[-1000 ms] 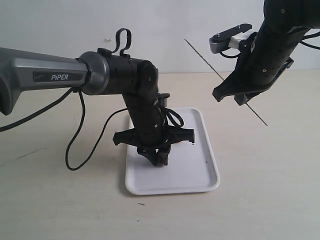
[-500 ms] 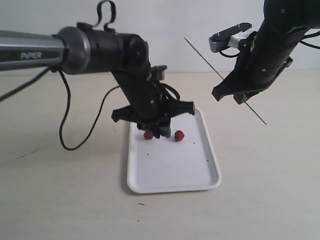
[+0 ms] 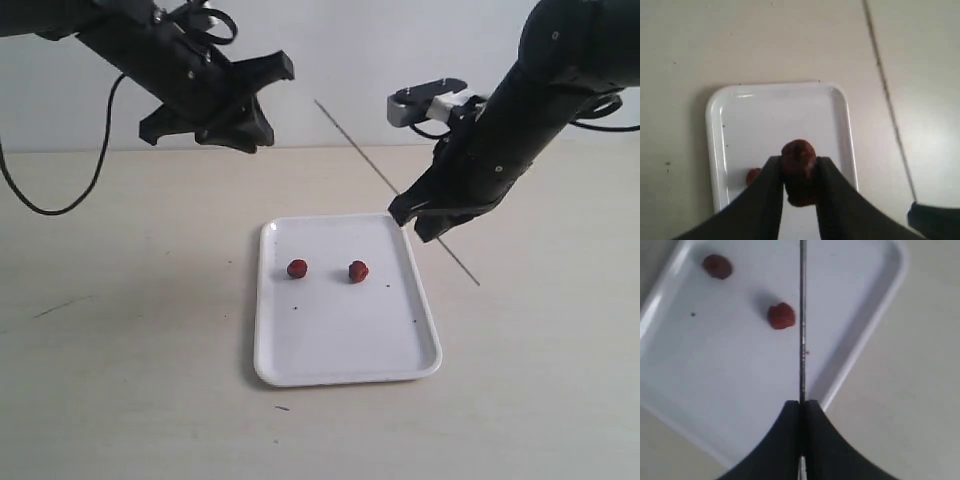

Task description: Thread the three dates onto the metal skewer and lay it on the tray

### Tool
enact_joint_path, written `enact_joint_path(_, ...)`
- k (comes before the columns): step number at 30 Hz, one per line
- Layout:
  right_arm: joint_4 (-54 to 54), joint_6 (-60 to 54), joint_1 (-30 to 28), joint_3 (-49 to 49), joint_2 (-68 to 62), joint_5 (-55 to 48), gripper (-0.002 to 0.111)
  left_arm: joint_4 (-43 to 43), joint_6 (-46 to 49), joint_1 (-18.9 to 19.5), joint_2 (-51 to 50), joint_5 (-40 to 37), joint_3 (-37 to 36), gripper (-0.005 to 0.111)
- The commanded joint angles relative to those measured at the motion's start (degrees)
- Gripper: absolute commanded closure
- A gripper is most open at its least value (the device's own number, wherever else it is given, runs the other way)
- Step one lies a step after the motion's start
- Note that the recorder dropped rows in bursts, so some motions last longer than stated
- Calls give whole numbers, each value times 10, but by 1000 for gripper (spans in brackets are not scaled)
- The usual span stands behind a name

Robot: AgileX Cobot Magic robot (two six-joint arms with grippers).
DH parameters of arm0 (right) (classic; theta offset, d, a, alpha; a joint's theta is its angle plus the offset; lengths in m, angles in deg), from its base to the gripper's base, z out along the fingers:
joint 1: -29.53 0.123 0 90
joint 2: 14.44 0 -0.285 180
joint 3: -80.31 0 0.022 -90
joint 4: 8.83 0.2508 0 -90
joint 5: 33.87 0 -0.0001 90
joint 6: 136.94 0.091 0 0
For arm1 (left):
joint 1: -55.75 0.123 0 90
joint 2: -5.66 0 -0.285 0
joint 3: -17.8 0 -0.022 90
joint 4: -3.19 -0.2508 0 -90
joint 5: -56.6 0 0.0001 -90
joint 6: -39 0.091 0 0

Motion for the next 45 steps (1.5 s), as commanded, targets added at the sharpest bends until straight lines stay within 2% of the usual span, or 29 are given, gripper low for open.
enact_joint_path(1, 97, -77, -3, 22, -3, -5, 108, 106, 81, 63, 5, 22, 0, 85)
enact_joint_path(6, 225, -160, -3, 36, -3, -28, 108, 153, 123, 109, 2, 43, 0, 85)
enact_joint_path(7, 300, -214, -3, 41, -4, -52, 108, 158, 123, 119, 2, 53, 0, 85)
enact_joint_path(8, 329, -225, -3, 44, -5, -64, 108, 162, 125, 122, 2, 54, 0, 85)
enact_joint_path(12, 374, -237, 12, 58, -5, -72, 108, 164, 147, 124, 2, 59, 0, 85)
enact_joint_path(17, 418, -237, 64, 60, -29, -56, 108, 170, 172, 117, 2, 57, 0, 85)
enact_joint_path(24, 510, -284, 67, 60, -36, -35, 108, 172, 175, 117, 2, 56, 0, 85)
enact_joint_path(33, 521, -285, 67, 60, -36, -11, 108, 175, 172, 117, 2, 46, 0, 85)
enact_joint_path(45, 512, -296, 67, 60, -36, -60, 108, 175, 163, 117, 2, 44, 0, 85)
